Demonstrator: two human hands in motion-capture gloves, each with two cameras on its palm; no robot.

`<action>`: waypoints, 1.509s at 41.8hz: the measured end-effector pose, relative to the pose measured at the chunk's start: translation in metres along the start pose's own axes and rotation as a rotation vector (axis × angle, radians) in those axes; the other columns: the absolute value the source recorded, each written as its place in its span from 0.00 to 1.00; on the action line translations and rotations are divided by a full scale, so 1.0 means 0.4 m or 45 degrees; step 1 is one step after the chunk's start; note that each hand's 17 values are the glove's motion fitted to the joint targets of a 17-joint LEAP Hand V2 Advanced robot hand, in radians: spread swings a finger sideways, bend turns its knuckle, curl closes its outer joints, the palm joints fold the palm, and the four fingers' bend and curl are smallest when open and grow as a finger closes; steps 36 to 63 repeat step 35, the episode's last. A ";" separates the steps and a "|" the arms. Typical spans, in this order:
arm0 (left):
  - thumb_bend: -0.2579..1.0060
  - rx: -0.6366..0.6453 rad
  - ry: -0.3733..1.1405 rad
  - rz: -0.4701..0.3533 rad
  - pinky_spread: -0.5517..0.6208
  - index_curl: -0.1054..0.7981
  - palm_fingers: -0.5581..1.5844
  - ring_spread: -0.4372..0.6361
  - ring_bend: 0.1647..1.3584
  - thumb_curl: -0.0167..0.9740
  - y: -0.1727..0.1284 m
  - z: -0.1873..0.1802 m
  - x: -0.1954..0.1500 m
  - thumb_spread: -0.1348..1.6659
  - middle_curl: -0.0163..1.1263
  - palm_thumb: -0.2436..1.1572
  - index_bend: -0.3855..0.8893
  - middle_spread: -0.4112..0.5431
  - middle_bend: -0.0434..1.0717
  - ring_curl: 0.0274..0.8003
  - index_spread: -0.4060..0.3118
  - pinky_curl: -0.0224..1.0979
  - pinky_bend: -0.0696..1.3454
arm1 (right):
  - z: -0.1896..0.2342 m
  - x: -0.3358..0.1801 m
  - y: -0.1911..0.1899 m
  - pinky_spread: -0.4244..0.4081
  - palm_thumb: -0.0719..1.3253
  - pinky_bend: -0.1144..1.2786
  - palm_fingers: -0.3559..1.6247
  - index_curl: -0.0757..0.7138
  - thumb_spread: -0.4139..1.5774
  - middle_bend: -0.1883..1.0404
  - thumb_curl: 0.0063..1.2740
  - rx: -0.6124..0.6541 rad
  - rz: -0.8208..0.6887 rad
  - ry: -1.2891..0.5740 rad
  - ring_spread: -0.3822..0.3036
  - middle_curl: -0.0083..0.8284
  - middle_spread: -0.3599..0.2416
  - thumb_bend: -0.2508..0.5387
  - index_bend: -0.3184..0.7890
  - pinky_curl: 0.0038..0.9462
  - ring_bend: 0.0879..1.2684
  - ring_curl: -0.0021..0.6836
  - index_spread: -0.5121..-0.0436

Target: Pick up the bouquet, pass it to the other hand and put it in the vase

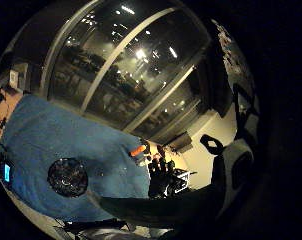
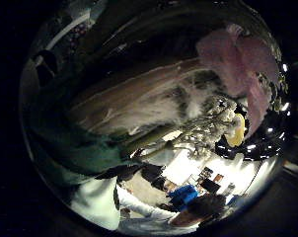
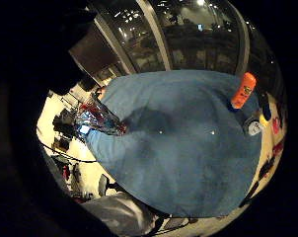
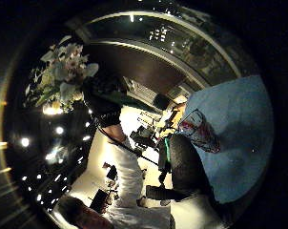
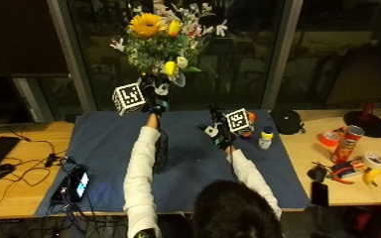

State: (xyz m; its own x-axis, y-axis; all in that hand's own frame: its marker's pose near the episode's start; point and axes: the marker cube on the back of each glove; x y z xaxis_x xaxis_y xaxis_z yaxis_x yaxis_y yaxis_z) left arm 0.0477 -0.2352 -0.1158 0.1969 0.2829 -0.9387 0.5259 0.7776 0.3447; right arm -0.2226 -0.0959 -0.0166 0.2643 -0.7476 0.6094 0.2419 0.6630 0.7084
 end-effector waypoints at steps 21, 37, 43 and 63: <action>0.12 -0.121 -0.003 -0.163 0.11 0.71 0.84 0.06 0.55 0.73 0.047 -0.051 -0.262 0.31 0.49 0.67 0.50 0.09 0.63 0.58 0.13 0.44 0.55 | -0.035 0.123 0.046 0.64 0.50 0.53 0.29 0.35 0.73 0.31 0.36 -0.080 0.462 0.170 0.46 0.44 0.40 0.29 0.42 0.35 0.37 0.46 0.23; 0.17 -0.834 -0.321 -0.684 0.78 0.46 0.16 0.75 0.33 0.50 0.477 -0.222 -0.738 0.51 0.30 0.42 0.34 0.80 0.19 0.37 0.86 0.31 0.33 | -0.089 0.257 0.218 0.69 0.55 0.47 0.31 0.41 0.74 0.30 0.37 -0.158 0.759 0.338 0.51 0.43 0.49 0.30 0.44 0.33 0.30 0.43 0.28; 0.17 -0.834 -0.321 -0.684 0.78 0.46 0.16 0.75 0.33 0.50 0.477 -0.222 -0.738 0.51 0.30 0.42 0.34 0.80 0.19 0.37 0.86 0.31 0.33 | -0.089 0.257 0.218 0.69 0.55 0.47 0.31 0.41 0.74 0.30 0.37 -0.158 0.759 0.338 0.51 0.43 0.49 0.30 0.44 0.33 0.30 0.43 0.28; 0.17 -0.834 -0.321 -0.684 0.78 0.46 0.16 0.75 0.33 0.50 0.477 -0.222 -0.738 0.51 0.30 0.42 0.34 0.80 0.19 0.37 0.86 0.31 0.33 | -0.089 0.257 0.218 0.69 0.55 0.47 0.31 0.41 0.74 0.30 0.37 -0.158 0.759 0.338 0.51 0.43 0.49 0.30 0.44 0.33 0.30 0.43 0.28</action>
